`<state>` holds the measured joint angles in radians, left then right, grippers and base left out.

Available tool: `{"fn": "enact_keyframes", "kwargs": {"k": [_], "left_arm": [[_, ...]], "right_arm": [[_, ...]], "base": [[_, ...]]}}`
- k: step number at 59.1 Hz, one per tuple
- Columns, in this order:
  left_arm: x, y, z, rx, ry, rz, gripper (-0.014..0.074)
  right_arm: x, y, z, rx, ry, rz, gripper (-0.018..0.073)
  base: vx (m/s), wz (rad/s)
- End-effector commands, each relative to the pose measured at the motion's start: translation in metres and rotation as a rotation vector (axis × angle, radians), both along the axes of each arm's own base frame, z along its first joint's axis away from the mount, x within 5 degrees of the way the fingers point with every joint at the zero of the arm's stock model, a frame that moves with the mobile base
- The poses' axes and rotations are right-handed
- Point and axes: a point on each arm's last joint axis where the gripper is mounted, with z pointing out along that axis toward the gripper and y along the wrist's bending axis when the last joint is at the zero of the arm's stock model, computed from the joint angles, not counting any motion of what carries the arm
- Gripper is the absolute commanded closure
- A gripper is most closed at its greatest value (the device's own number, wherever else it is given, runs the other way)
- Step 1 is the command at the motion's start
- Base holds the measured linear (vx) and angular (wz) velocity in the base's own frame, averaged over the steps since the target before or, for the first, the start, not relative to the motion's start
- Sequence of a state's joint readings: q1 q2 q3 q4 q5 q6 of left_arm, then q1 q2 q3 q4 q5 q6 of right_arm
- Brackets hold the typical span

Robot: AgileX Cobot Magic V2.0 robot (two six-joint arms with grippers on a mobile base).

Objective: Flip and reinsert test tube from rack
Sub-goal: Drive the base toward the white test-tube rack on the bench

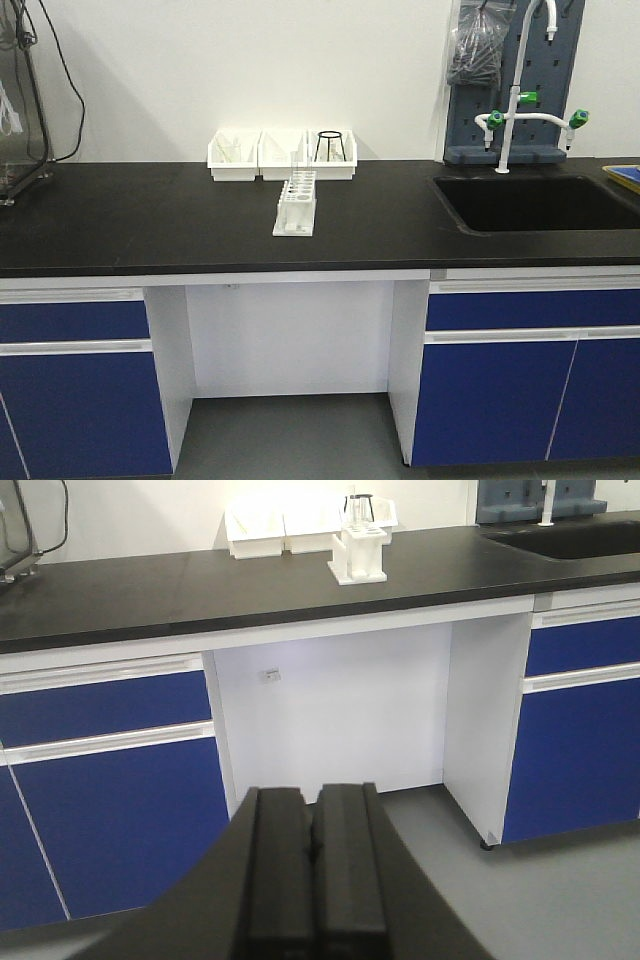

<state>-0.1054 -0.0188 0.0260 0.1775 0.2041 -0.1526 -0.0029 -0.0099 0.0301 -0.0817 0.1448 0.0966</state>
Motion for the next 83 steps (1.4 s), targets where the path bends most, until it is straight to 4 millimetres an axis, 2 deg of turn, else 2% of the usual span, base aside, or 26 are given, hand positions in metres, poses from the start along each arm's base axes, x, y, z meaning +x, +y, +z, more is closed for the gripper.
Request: {"fn": "enact_keyframes", "kwargs": {"k": [1,54,83], "left_arm": [[-0.0002,-0.0014,0.0091,-0.023,-0.091,-0.014,0.0603],[-0.0002,-0.0014,0.0091,-0.023,-0.091,-0.014,0.0603],[-0.0002,-0.0014,0.0091,-0.023,-0.091,-0.014,0.0603]], "right_arm": [[-0.0006,0.0002,0.007,-0.012,-0.091,0.0,0.057],[-0.0006,0.0002,0.007,-0.012,-0.091,0.0,0.057],[-0.0006,0.0002,0.007,-0.012,-0.091,0.0,0.057]], "base": [[0.0,0.0],[0.01,0.0],[0.2,-0.04]]}}
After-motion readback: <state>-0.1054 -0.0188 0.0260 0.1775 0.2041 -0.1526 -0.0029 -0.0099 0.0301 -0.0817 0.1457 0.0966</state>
